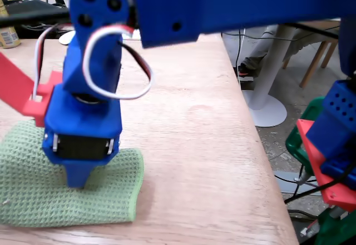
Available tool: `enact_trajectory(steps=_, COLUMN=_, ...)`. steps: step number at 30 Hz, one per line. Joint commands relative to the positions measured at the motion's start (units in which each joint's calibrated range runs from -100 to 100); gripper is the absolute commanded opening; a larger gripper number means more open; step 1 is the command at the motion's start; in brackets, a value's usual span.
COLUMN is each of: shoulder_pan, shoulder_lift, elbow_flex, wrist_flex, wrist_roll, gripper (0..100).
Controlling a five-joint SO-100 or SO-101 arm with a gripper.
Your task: Clean the table
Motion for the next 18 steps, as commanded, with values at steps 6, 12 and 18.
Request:
enact_trajectory(steps=6, shoulder_pan=12.0, shoulder_lift=6.8, elbow_flex=-10.1, wrist_flex=14.5, wrist_roll=6.5, gripper=0)
enact_trajectory(steps=12, shoulder_pan=27.3, shoulder_lift=7.5, elbow_flex=-11.3, wrist_flex=16.3, wrist_roll=6.8, gripper=0)
enact_trajectory(steps=18, shoulder_pan=58.2, shoulder_lift=18.2, elbow_flex=-30.5, wrist_flex=15.8, wrist_roll=19.7, gripper=0)
